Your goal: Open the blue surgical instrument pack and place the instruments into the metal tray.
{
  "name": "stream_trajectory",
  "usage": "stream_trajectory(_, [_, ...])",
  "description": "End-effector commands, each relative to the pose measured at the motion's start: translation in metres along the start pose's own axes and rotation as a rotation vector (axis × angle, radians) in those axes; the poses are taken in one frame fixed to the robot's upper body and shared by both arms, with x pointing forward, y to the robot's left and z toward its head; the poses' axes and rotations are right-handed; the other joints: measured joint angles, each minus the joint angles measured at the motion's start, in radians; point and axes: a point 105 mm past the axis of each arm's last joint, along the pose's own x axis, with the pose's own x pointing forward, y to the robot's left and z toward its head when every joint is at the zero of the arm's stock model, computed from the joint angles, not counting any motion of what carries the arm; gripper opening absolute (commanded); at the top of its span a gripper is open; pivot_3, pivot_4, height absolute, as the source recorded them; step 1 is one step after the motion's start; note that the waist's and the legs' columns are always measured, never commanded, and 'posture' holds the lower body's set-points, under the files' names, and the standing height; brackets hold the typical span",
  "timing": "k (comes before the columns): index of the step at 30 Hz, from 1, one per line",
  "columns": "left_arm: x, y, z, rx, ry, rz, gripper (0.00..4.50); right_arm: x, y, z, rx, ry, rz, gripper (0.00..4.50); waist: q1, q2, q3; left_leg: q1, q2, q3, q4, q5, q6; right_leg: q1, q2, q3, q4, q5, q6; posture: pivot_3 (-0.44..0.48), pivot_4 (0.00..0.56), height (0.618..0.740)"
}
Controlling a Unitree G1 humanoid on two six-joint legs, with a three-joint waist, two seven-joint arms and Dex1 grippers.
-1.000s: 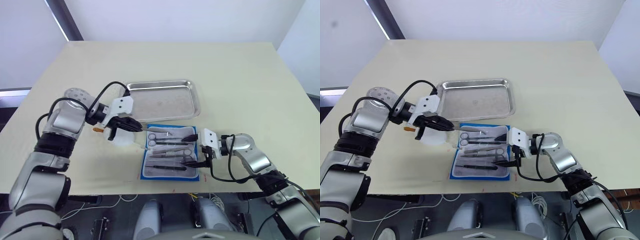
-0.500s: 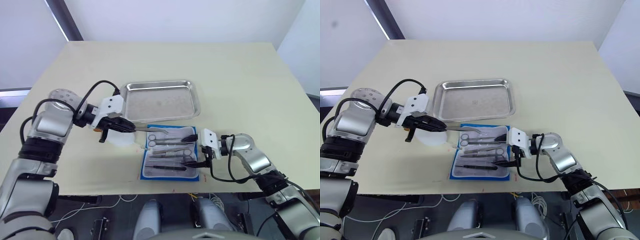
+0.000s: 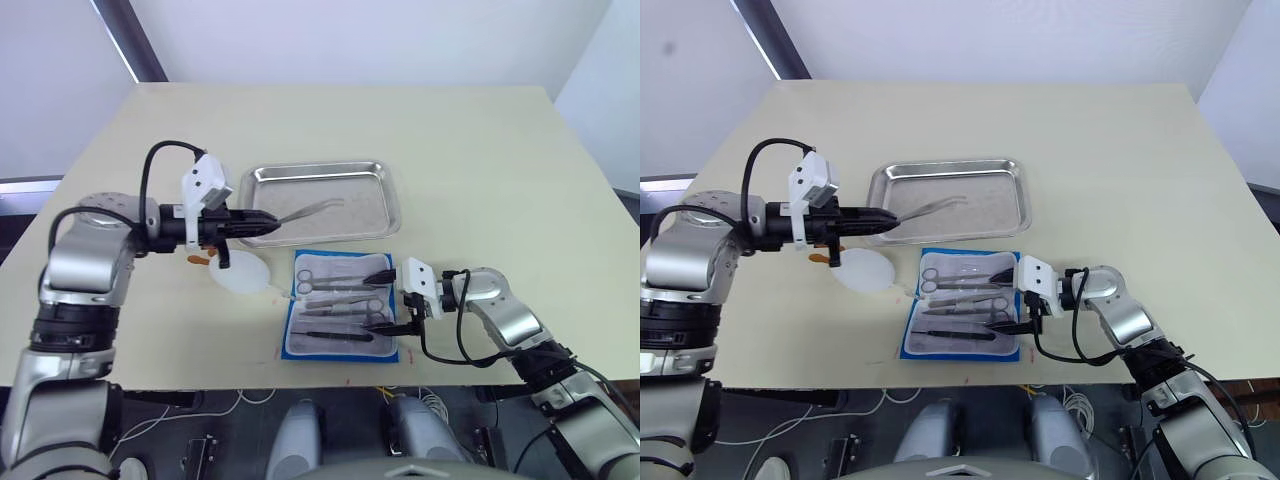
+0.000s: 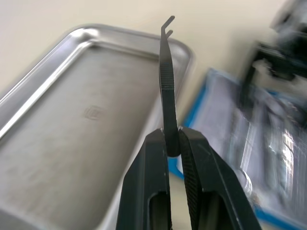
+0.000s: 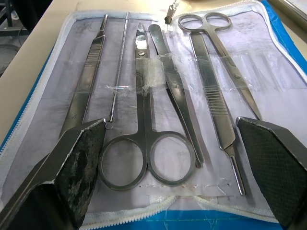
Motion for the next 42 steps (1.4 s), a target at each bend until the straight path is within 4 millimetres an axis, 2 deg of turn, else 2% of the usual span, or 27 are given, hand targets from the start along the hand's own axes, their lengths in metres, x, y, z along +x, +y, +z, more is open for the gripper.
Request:
stream_trajectory(1, [-0.005,0.013,0.016,-0.018,-0.065,0.226,0.08,-0.004,0.03,-0.068,0.174,0.238,0.063,4.5,0.0,-0.001,0.0,0.002,0.0,0.0,0.0,0.0,0.0,0.002,0.0,0.0,0.0,0.0,0.0,0.0,0.15,0.74])
stream_trajectory(5, [0.009,0.017,0.005,-0.087,-0.051,0.5,0.08,-0.004,0.028,-0.066,0.171,0.232,0.061,4.5,0.001,-0.001,-0.001,0.006,-0.001,0.0,-0.001,0.0,0.0,0.007,-0.001,0.001,-0.001,0.0,0.0,0.0,0.15,0.74])
stream_trajectory(8, [0.015,0.015,0.002,-0.147,-0.059,0.593,0.08,-0.004,0.027,-0.066,0.172,0.229,0.059,4.5,0.002,-0.002,-0.001,0.007,-0.001,0.0,-0.002,0.0,0.0,0.008,-0.001,0.0,-0.002,0.0,0.0,0.0,0.15,0.74])
stream_trajectory(14, [0.023,0.016,-0.025,-0.245,0.025,0.775,0.08,-0.003,0.027,-0.064,0.154,0.214,0.057,4.5,0.002,-0.002,-0.002,0.008,-0.001,-0.001,-0.002,0.0,0.0,0.008,-0.002,0.001,-0.002,0.0,0.0,0.0,0.15,0.74])
stream_trajectory(22, [0.031,0.019,-0.052,-0.399,0.12,0.862,0.08,-0.005,0.026,-0.065,0.151,0.215,0.052,4.5,0.003,-0.002,-0.002,0.008,-0.002,-0.001,-0.003,0.0,-0.001,0.009,-0.002,0.001,-0.002,0.0,0.0,0.0,0.15,0.74])
stream_trajectory(29, [0.043,0.02,-0.056,-0.434,0.143,0.869,0.08,-0.005,0.026,-0.065,0.153,0.216,0.05,4.5,0.003,-0.003,-0.003,0.008,-0.002,-0.001,-0.003,0.0,-0.001,0.009,-0.002,0.0,-0.002,0.0,0.0,0.0,0.15,0.74])
stream_trajectory(42, [0.05,0.029,-0.06,-0.467,0.146,0.887,0.08,-0.004,0.025,-0.063,0.156,0.199,0.038,4.5,0.003,-0.003,-0.003,0.008,-0.002,-0.001,-0.003,0.0,-0.001,0.009,-0.002,0.0,-0.003,0.0,0.0,0.0,0.15,0.74])
